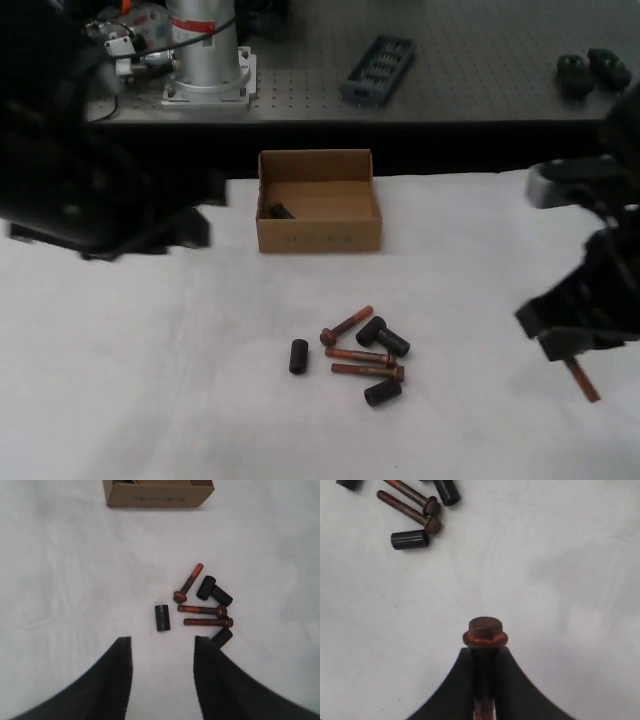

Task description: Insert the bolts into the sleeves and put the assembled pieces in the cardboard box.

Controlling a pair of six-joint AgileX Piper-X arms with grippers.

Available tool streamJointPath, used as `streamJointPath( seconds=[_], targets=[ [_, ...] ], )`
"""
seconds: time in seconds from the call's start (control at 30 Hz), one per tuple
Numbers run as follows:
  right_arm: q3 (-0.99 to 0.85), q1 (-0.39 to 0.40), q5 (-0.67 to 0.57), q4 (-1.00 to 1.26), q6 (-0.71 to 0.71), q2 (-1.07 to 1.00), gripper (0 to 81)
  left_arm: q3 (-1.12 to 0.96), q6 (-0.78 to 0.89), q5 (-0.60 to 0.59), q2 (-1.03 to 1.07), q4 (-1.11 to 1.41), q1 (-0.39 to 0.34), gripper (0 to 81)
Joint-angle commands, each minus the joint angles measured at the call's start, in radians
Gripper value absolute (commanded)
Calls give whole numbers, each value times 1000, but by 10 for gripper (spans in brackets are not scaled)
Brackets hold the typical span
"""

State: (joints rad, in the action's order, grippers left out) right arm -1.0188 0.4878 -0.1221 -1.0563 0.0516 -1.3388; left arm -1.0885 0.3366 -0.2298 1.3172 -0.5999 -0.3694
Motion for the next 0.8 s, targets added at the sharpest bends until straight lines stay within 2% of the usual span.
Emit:
streamJointPath(
  seconds=[0.0, 0.33, 0.57, 0.77],
  targets=[
    [58, 1, -8, -6, -8, 167, 29, -3, 119, 18, 132, 101, -62, 297],
    [76, 1, -8, -66, -8, 397, 29, -3, 236, -3, 427, 150, -160, 297],
    [78, 1, -12, -66, -8, 394, 29, -4, 241, 4, 484, 238, -205, 297],
    [109, 1, -31, -59, -8, 394, 29, -4, 187, 73, 485, 308, -209, 297]
  ],
)
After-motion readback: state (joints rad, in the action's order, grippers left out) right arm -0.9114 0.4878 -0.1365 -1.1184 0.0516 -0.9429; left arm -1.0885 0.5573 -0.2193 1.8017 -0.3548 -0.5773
